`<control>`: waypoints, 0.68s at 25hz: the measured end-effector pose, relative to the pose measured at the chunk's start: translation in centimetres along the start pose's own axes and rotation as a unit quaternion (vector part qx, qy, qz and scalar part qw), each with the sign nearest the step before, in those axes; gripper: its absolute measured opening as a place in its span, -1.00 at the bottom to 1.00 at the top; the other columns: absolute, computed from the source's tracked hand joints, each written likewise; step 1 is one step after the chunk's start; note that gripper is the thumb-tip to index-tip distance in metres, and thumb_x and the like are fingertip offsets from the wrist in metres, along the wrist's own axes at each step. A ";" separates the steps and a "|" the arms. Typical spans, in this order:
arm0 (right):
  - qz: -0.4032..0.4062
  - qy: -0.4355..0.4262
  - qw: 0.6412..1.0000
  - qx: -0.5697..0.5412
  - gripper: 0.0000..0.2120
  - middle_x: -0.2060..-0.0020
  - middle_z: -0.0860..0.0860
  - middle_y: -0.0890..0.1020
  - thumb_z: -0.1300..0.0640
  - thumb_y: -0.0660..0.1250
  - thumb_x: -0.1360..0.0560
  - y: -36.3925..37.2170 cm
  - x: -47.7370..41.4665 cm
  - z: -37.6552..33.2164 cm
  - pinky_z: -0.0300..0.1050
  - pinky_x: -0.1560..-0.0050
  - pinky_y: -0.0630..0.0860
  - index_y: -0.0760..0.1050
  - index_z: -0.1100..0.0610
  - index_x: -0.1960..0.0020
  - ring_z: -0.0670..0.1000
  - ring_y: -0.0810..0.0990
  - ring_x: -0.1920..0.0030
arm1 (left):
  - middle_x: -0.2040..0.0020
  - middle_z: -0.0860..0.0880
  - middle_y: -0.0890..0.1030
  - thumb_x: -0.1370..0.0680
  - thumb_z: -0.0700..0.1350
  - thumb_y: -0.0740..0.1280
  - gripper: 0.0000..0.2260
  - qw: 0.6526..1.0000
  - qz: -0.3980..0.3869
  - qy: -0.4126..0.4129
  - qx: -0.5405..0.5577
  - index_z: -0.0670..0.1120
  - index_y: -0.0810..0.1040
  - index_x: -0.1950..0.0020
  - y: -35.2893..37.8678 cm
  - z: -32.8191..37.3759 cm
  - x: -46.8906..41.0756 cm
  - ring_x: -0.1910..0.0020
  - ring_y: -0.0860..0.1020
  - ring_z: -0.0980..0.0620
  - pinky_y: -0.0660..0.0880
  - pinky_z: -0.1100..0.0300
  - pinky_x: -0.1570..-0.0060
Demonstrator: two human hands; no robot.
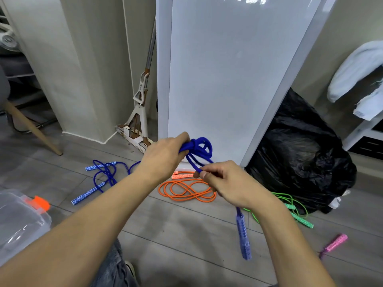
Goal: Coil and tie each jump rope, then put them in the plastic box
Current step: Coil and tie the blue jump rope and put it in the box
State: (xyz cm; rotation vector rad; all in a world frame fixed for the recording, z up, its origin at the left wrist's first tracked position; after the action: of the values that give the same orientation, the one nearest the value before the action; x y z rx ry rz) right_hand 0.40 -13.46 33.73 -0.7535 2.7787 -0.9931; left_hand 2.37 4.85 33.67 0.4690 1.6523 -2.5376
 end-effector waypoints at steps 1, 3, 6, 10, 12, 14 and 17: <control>0.025 -0.020 0.999 0.037 -0.82 0.53 -0.16 0.44 0.08 0.30 -0.62 -0.7 0.3 -0.4 -0.29 0.40 0.26 0.67 0.07 0.02 -0.15 0.33 0.49 | 0.10 -0.03 0.64 -0.62 0.05 0.27 -0.81 0.998 -0.005 0.021 -0.063 0.05 0.46 -0.20 -0.1 0.3 -0.1 0.09 0.56 -0.12 0.49 0.01 0.09; 0.107 -0.049 0.991 0.064 -0.88 0.48 -0.18 0.55 0.04 0.39 -0.56 -2.4 0.8 -0.5 -0.31 0.36 0.31 0.67 0.01 0.12 -0.19 0.42 0.44 | 0.11 0.02 0.64 -0.59 0.09 0.30 -0.80 0.985 -0.060 0.093 -0.132 0.14 0.53 -0.20 -0.2 1.6 -0.1 0.04 0.54 -0.06 0.35 0.11 0.09; 0.177 -0.049 0.983 -0.005 -0.91 0.42 -0.05 0.63 0.07 0.53 -0.45 -3.9 0.9 0.4 -0.33 0.33 0.40 0.67 0.04 0.21 -0.18 0.48 0.41 | 0.28 0.13 0.56 -0.54 0.01 0.40 -0.83 0.965 -0.217 0.143 0.021 0.14 0.63 -0.13 -0.1 2.7 0.8 0.24 0.47 0.16 0.31 0.22 0.19; 0.166 -0.004 0.961 -0.220 -0.90 0.49 -0.05 0.54 0.19 0.52 -0.43 -4.8 0.8 1.4 -0.32 0.46 0.37 0.66 0.19 0.23 -0.14 0.41 0.51 | 0.18 -0.12 0.64 -0.53 -0.25 0.44 -0.81 0.851 -0.307 0.060 0.421 -0.11 0.67 -0.12 -0.9 3.4 1.8 0.23 0.62 0.02 0.54 0.17 0.17; 0.156 0.044 0.923 -0.349 -0.83 0.42 -0.03 0.62 0.30 0.40 -0.51 -4.7 0.6 1.9 -0.17 0.35 0.53 0.63 0.15 0.24 -0.09 0.53 0.47 | 0.17 -0.08 0.66 -0.53 -0.26 0.42 -0.85 0.806 -0.253 0.027 0.535 -0.16 0.63 -0.10 -1.4 3.6 1.6 0.19 0.59 0.03 0.54 0.22 0.14; 0.117 0.037 0.948 -0.295 -0.79 0.41 -0.02 0.58 0.24 0.32 -0.59 -3.8 0.3 2.1 -0.13 0.43 0.36 0.62 0.12 0.20 -0.04 0.42 0.54 | 0.20 -0.03 0.65 -0.52 -0.16 0.41 -0.84 0.782 -0.191 -0.027 0.593 -0.16 0.59 -0.08 -1.1 3.2 0.9 0.22 0.55 0.04 0.53 0.23 0.15; 0.022 0.068 0.967 -0.243 -0.72 0.40 0.07 0.47 0.06 0.23 -0.65 -2.0 0.1 1.7 -0.23 0.51 0.17 0.67 0.16 -0.01 -0.03 0.25 0.56 | 0.23 0.00 0.67 -0.55 -0.11 0.40 -0.87 0.830 -0.092 -0.115 0.538 -0.11 0.56 -0.07 -0.3 1.8 0.2 0.31 0.54 0.13 0.46 0.21 0.15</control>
State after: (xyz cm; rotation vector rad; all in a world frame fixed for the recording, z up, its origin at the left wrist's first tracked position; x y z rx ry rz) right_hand 1.63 -15.82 33.61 -0.6841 3.1858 -0.3584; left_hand 1.73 3.40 34.55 0.0107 0.0368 -3.2707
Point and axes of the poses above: each hand's wrist, its own x-axis away from the middle knuckle, its own y-axis out of the palm, z = x × y, the point moved 3 cm from there along -x, towards the middle knuckle
